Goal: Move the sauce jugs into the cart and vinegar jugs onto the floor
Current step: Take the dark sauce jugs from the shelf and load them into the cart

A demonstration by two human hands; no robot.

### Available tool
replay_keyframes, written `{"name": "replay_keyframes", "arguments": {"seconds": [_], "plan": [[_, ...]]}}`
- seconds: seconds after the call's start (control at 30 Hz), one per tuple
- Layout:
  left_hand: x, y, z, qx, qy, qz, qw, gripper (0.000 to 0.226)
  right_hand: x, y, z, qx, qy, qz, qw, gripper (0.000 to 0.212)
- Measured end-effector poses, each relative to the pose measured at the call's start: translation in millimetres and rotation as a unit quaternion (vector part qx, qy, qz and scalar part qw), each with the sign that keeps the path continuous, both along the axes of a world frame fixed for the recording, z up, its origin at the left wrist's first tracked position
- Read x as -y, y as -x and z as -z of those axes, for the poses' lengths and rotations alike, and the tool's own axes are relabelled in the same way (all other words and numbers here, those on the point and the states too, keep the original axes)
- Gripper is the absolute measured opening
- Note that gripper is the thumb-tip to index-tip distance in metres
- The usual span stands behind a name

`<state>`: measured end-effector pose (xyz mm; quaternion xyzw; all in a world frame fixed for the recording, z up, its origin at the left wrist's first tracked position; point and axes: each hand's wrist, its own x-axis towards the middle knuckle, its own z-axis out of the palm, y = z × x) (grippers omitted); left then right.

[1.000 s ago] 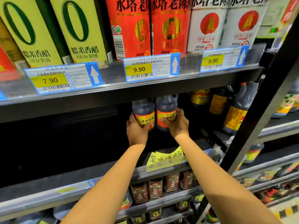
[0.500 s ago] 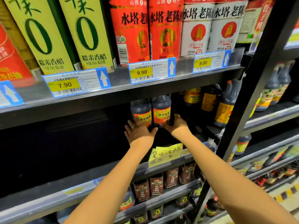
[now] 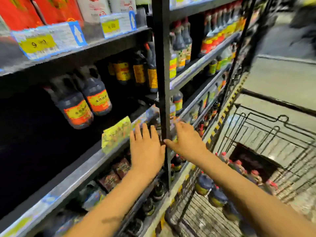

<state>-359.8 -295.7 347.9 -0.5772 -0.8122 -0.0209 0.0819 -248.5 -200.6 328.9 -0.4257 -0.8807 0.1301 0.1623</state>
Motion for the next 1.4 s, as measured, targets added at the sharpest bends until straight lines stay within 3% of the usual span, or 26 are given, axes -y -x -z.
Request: {"name": "replay_keyframes", "arguments": {"seconds": [0.2, 0.33, 0.63, 0.77, 0.97, 1.13, 1.27, 1.4], "plan": [[-7, -59, 76, 0.015, 0.109, 0.119, 0.987, 0.08, 30, -97, 83, 0.084, 0.117, 0.136, 0.98, 0.066], [-18, -93, 125, 0.031, 0.193, 0.175, 0.965, 0.081, 48, -145, 134, 0.089, 0.194, 0.217, 0.952, 0.063], [-70, -138, 238, 0.052, 0.312, 0.255, 0.914, 0.086, 47, -212, 222, 0.101, 0.297, 0.274, 0.909, 0.064], [-107, -143, 285, 0.113, 0.314, 0.245, 0.91, 0.092, 21, -225, 260, 0.095, 0.308, 0.25, 0.913, 0.065], [-161, -150, 353, 0.238, 0.287, 0.208, 0.904, 0.091, -40, -230, 302, 0.028, 0.296, 0.23, 0.927, 0.049], [-184, -158, 398, 0.311, 0.244, 0.169, 0.903, 0.078, -80, -233, 346, 0.11, 0.319, 0.189, 0.922, 0.035], [-197, -158, 412, 0.266, 0.203, 0.16, 0.929, 0.047, -93, -234, 368, 0.13, 0.31, 0.155, 0.929, 0.027], [-206, -157, 413, 0.216, 0.209, 0.197, 0.933, 0.044, -92, -236, 371, 0.083, 0.321, 0.136, 0.934, 0.035]]}}
